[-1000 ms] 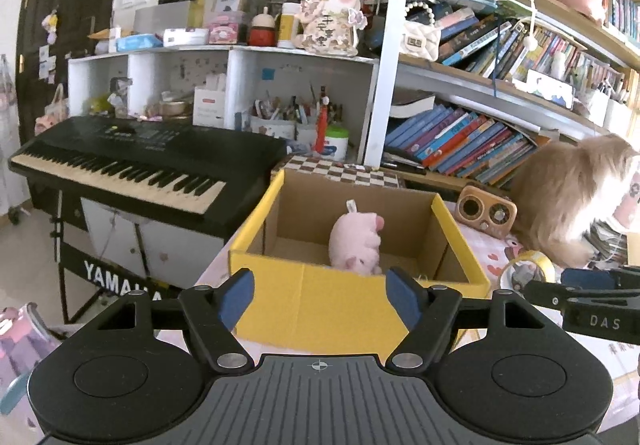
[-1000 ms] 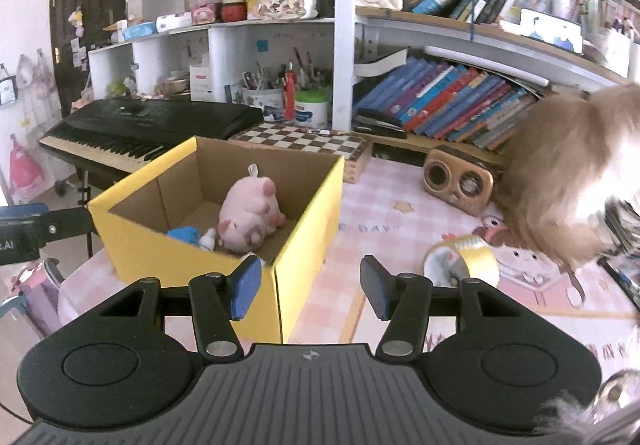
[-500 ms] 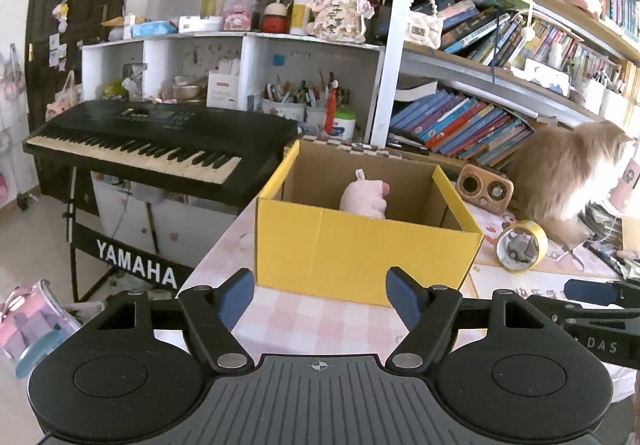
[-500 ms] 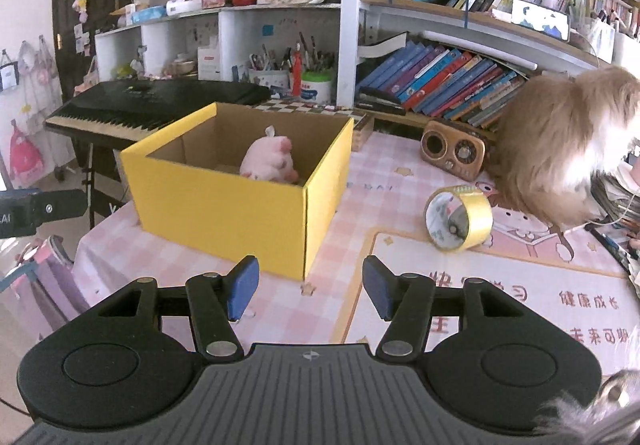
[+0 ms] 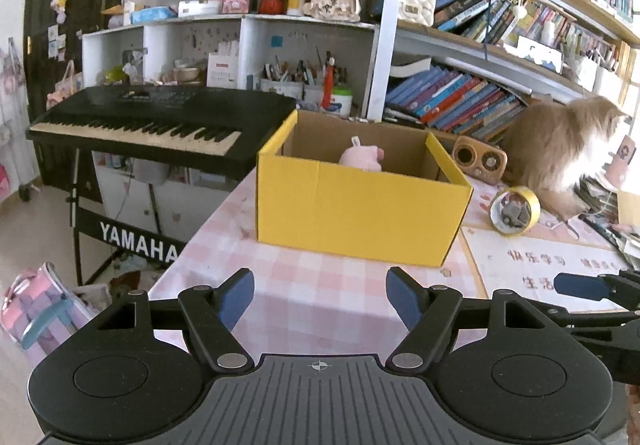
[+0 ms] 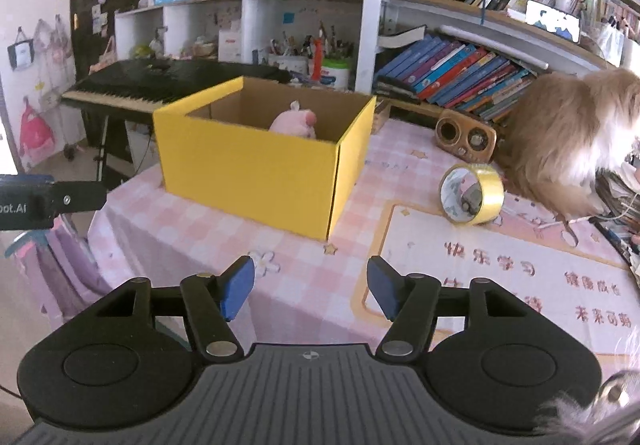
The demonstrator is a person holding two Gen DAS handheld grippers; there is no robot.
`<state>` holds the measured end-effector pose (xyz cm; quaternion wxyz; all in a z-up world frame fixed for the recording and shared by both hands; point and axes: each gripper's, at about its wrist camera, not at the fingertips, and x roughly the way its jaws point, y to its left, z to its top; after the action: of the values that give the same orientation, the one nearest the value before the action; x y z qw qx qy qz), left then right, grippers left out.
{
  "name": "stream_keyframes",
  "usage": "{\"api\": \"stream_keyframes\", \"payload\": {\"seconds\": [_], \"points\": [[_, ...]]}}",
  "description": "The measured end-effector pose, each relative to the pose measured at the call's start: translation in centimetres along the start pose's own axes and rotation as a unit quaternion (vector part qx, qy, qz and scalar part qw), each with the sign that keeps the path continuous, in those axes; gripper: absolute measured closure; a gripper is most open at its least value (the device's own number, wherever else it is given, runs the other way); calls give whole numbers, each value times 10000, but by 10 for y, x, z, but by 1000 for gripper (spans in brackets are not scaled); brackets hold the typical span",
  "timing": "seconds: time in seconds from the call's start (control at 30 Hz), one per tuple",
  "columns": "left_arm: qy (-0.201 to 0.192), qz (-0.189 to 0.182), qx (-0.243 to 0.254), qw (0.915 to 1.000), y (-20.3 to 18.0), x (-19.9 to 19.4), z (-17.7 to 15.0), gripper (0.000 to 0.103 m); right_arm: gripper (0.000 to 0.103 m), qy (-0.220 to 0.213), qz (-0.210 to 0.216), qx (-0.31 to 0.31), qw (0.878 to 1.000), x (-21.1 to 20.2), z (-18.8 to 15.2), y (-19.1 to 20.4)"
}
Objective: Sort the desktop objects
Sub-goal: 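Withdraw both open grippers from the yellow box back over the table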
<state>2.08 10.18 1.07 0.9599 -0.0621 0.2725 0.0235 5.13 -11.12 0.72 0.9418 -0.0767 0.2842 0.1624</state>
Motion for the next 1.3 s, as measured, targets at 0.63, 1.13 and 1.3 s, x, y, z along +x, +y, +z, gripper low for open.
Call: {"api": "stream_keyframes", "payload": {"seconds": [0.63, 1.13, 1.3], "points": [[426, -438, 321, 9976, -29, -1, -24, 27, 31, 304, -141, 112, 9994, -18, -28, -4], [565, -1007, 733, 9906, -73, 17, -23, 27, 28, 470, -707, 531, 9950, -30, -47, -40], [632, -1207, 849, 9870, -94, 27, -23, 27, 27, 516, -895, 659, 9925, -33, -51, -58]]}}
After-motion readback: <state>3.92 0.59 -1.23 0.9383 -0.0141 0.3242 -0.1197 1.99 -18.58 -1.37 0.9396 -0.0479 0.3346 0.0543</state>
